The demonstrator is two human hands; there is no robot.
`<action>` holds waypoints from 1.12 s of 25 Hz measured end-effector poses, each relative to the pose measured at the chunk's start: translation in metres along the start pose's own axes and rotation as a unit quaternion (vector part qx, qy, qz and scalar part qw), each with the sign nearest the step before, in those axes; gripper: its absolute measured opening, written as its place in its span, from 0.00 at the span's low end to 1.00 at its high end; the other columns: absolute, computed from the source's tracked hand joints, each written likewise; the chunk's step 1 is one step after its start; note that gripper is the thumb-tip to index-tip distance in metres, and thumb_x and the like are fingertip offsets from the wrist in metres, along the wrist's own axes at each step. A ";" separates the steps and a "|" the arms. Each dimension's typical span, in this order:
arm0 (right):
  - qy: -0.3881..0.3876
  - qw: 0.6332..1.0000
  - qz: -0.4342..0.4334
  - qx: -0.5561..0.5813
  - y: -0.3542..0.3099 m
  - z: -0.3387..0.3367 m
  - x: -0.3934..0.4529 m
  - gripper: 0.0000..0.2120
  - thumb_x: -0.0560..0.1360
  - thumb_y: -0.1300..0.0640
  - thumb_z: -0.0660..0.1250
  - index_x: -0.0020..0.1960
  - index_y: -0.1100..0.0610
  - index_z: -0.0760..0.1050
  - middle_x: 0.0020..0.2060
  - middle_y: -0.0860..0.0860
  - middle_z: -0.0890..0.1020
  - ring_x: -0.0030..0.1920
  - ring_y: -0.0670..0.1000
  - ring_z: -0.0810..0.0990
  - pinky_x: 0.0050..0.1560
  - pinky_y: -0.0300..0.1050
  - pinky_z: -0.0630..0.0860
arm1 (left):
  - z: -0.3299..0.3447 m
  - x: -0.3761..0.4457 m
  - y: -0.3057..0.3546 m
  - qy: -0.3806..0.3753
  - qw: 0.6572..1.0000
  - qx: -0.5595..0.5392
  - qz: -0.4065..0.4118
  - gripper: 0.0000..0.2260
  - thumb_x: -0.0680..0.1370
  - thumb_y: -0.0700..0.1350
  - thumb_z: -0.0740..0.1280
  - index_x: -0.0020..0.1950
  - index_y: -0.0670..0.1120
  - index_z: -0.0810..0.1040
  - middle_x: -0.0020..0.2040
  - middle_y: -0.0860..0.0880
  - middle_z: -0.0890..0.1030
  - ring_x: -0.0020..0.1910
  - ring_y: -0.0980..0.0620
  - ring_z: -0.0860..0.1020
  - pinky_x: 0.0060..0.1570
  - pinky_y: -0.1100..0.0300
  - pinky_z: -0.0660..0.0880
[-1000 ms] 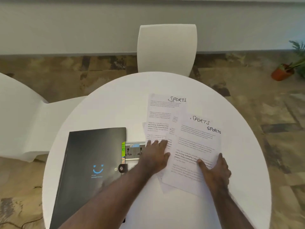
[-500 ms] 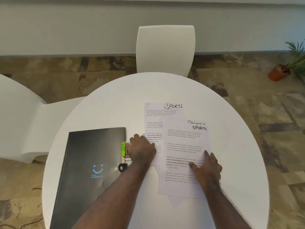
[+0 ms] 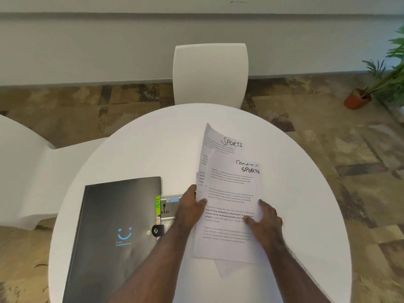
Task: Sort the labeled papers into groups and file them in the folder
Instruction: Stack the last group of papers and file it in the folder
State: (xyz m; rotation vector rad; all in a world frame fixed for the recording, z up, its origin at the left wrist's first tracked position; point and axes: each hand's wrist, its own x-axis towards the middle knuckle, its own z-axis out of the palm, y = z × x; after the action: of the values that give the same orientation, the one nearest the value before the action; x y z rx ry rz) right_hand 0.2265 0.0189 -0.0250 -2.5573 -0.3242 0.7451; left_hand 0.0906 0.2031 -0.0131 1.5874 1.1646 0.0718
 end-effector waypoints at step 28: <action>-0.074 0.915 0.031 0.395 0.020 -0.049 -0.023 0.13 0.74 0.61 0.73 0.58 0.53 0.80 0.52 0.49 0.86 0.53 0.54 0.85 0.60 0.58 0.78 | -0.024 -0.042 0.004 -0.192 0.947 -0.209 -0.151 0.10 0.84 0.43 0.61 0.53 0.44 0.82 0.50 0.44 0.86 0.47 0.48 0.84 0.45 0.53 0.82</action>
State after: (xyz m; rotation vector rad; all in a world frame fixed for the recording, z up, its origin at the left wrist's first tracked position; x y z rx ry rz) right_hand 0.2365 -0.0238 0.0124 -1.7546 0.0251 0.8731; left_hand 0.0576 0.1919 0.0205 0.9818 0.9905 -0.1765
